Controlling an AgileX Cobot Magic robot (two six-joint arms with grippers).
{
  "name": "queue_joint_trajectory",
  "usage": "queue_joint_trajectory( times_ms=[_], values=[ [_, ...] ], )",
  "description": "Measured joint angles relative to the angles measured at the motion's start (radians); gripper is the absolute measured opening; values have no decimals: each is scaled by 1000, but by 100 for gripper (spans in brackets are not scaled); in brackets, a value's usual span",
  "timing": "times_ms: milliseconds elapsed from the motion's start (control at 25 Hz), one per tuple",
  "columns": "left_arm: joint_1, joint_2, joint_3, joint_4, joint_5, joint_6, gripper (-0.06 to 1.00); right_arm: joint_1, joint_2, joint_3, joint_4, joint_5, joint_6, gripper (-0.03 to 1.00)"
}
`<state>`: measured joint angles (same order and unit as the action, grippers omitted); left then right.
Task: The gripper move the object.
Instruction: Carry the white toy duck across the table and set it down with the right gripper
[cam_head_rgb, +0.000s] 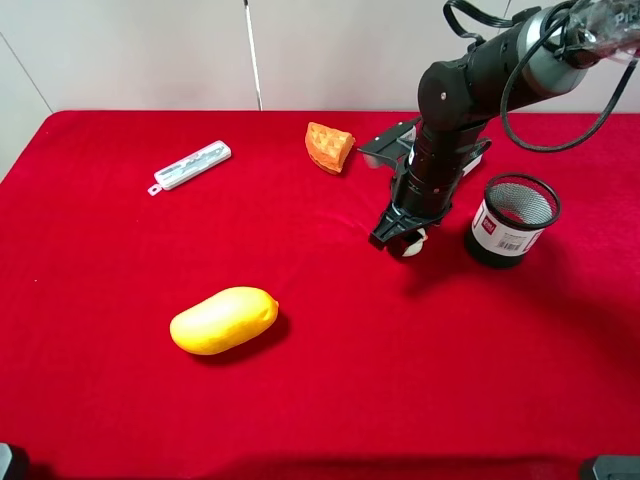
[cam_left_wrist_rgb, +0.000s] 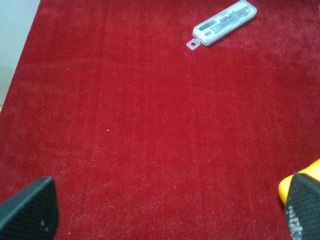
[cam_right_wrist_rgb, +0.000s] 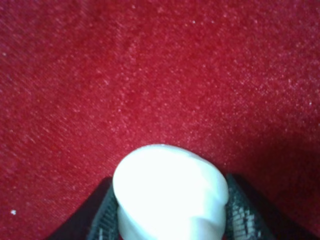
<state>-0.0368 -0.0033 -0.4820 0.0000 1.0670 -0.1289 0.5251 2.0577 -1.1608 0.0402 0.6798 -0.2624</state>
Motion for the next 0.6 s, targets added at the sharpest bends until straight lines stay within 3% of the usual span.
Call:
queue_joint_trajectory(
  times_ms=[600],
  values=[
    [0, 0, 0, 0, 0, 0, 89, 23, -129, 0, -13, 39, 1, 33]
  ],
)
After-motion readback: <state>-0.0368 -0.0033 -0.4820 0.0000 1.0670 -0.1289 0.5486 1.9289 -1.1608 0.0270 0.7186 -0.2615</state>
